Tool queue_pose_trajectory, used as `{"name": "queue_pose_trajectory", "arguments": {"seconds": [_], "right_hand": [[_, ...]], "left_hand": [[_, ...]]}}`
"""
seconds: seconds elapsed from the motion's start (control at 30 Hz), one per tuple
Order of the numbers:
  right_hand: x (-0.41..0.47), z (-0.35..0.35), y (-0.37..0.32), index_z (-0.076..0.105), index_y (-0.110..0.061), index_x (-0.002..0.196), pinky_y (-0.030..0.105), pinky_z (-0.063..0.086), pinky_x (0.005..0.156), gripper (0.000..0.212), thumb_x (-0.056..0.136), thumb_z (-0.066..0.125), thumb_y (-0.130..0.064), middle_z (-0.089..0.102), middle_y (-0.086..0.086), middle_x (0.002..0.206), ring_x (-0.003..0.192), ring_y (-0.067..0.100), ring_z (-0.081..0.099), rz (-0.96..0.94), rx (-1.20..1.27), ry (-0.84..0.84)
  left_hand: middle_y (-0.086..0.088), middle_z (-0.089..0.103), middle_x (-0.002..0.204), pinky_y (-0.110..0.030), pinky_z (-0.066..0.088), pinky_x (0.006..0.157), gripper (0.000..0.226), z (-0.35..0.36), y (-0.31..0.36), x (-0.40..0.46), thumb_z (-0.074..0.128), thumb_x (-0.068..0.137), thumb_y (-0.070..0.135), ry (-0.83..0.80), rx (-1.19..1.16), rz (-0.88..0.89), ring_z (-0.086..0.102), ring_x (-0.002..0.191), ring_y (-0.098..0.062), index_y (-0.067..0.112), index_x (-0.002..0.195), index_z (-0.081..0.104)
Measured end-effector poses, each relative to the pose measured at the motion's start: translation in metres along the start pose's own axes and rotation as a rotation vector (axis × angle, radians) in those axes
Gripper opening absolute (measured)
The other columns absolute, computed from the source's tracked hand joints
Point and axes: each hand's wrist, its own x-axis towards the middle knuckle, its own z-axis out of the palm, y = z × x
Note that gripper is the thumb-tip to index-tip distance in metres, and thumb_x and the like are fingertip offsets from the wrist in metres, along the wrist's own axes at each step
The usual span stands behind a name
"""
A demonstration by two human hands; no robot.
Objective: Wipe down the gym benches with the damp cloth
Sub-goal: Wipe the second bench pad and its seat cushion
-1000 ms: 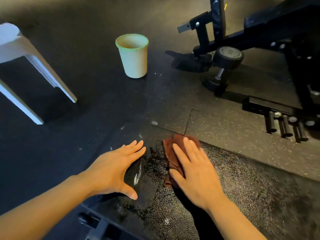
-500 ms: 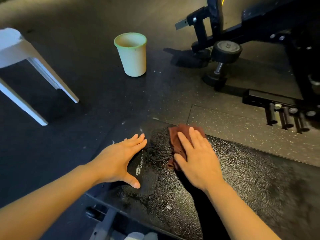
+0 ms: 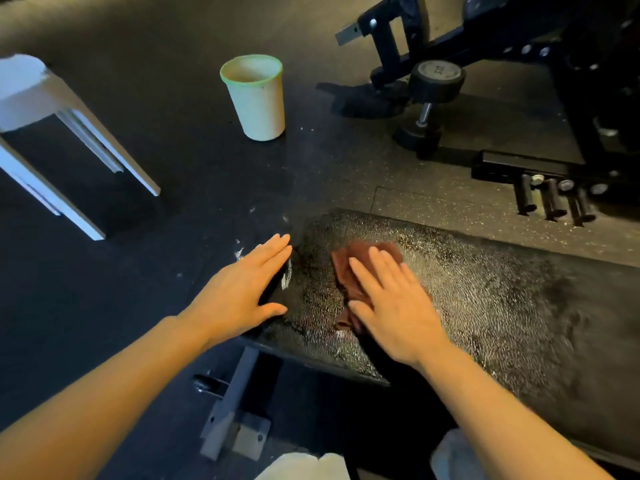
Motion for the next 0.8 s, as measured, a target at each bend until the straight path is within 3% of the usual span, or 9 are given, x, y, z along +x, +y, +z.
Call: {"name": "queue_pose_trajectory", "arguments": {"seconds": [0.17, 0.4, 0.53, 0.63, 0.8], "right_hand": [[-0.045, 0.000, 0.018, 0.004, -0.025, 0.154, 0.040, -0.008, 0.118, 0.080, 0.084, -0.005, -0.062, -0.004, 0.008, 0.162, 0.148, 0.024, -0.009, 0.161, -0.061, 0.022], [-0.037, 0.026, -0.073, 0.045, -0.014, 0.143, 0.049, 0.027, 0.113, 0.065, 0.090, 0.030, -0.047, 0.038, 0.019, 0.149, 0.138, 0.033, 0.038, -0.151, -0.033, 0.070], [-0.066, 0.024, -0.033, 0.041, -0.018, 0.146, 0.041, 0.020, 0.119, 0.062, 0.092, 0.030, -0.048, 0.033, 0.013, 0.154, 0.142, 0.028, 0.032, -0.164, -0.077, 0.062], [-0.090, 0.023, -0.011, 0.038, -0.017, 0.148, 0.043, 0.014, 0.116, 0.062, 0.094, 0.031, -0.047, 0.027, 0.013, 0.157, 0.145, 0.029, 0.023, -0.129, -0.083, 0.034], [-0.076, 0.031, -0.045, 0.038, -0.013, 0.147, 0.049, 0.020, 0.117, 0.064, 0.091, 0.031, -0.044, 0.026, 0.017, 0.156, 0.145, 0.032, 0.024, -0.155, -0.087, 0.041]], "left_hand": [[0.024, 0.008, 0.154, -0.010, 0.011, 0.109, 0.080, 0.021, 0.011, -0.050, 0.069, 0.086, 0.037, 0.086, -0.107, 0.015, 0.011, 0.141, 0.004, 0.036, 0.148, 0.017], [0.005, 0.034, 0.152, -0.031, 0.035, 0.108, 0.070, 0.054, 0.023, -0.063, 0.074, 0.083, 0.023, 0.244, -0.123, 0.011, 0.037, 0.137, -0.013, 0.016, 0.145, 0.042], [-0.003, 0.057, 0.134, -0.024, 0.027, 0.112, 0.039, 0.059, 0.028, -0.064, 0.062, 0.092, 0.025, 0.344, -0.061, 0.069, 0.046, 0.126, -0.014, 0.009, 0.127, 0.062], [-0.002, 0.062, 0.127, -0.022, 0.023, 0.113, 0.042, 0.062, 0.029, -0.066, 0.045, 0.094, 0.033, 0.342, -0.076, 0.068, 0.047, 0.122, -0.012, 0.010, 0.122, 0.066], [0.000, 0.062, 0.126, -0.028, 0.036, 0.107, 0.043, 0.065, 0.027, -0.065, 0.045, 0.092, 0.035, 0.340, -0.111, 0.039, 0.048, 0.123, -0.012, 0.013, 0.122, 0.066]]}}
